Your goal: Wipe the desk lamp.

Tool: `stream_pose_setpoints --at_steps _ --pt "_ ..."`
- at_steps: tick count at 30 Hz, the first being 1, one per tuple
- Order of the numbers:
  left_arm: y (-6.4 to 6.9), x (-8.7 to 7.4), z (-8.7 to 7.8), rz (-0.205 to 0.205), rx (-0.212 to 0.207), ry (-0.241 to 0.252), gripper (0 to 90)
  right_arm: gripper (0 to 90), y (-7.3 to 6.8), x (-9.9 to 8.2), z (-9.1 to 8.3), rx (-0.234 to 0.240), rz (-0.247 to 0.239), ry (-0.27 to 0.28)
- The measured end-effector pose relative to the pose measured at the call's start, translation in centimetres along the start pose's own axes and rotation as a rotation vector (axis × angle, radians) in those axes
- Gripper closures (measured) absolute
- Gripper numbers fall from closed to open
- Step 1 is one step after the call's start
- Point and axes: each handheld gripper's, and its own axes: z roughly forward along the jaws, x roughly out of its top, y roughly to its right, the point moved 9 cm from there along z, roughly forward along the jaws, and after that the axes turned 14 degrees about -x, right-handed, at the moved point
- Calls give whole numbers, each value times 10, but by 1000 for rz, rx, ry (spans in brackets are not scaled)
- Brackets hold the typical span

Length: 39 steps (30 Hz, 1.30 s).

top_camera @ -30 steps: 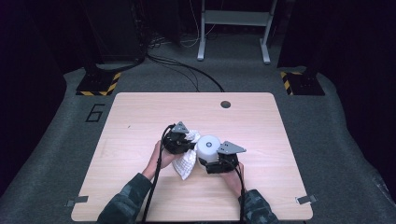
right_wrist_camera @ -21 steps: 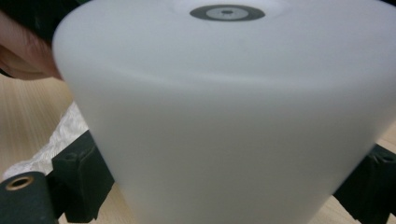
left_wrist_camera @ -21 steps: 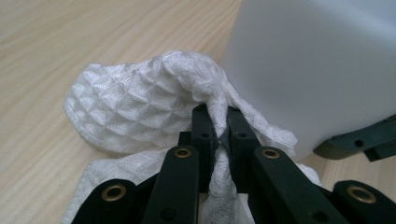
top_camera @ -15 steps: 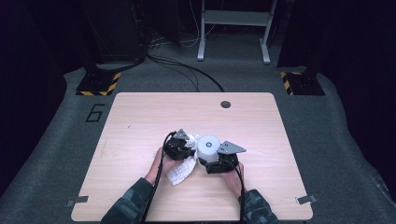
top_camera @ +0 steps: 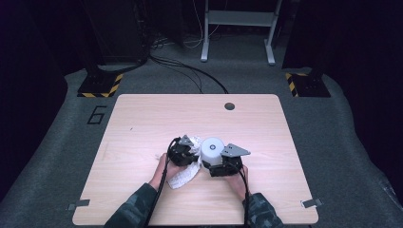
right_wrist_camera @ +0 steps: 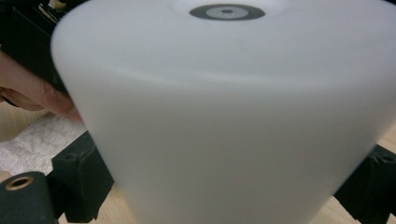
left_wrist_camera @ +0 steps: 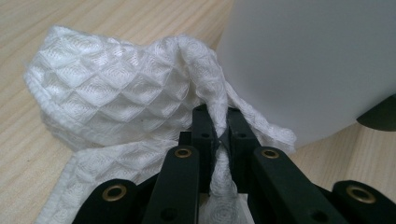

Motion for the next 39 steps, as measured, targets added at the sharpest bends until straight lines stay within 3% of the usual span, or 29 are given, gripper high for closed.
stream_pose_setpoints --at_steps 10,32,39 --pt "11 14 -19 27 -25 38 846 80 0 0 0 4 -2 -3" --pt "27 52 -56 80 -34 151 845 80 0 0 0 4 0 -3" --pt "31 61 -62 109 -45 153 844 80 0 0 0 4 0 -3"
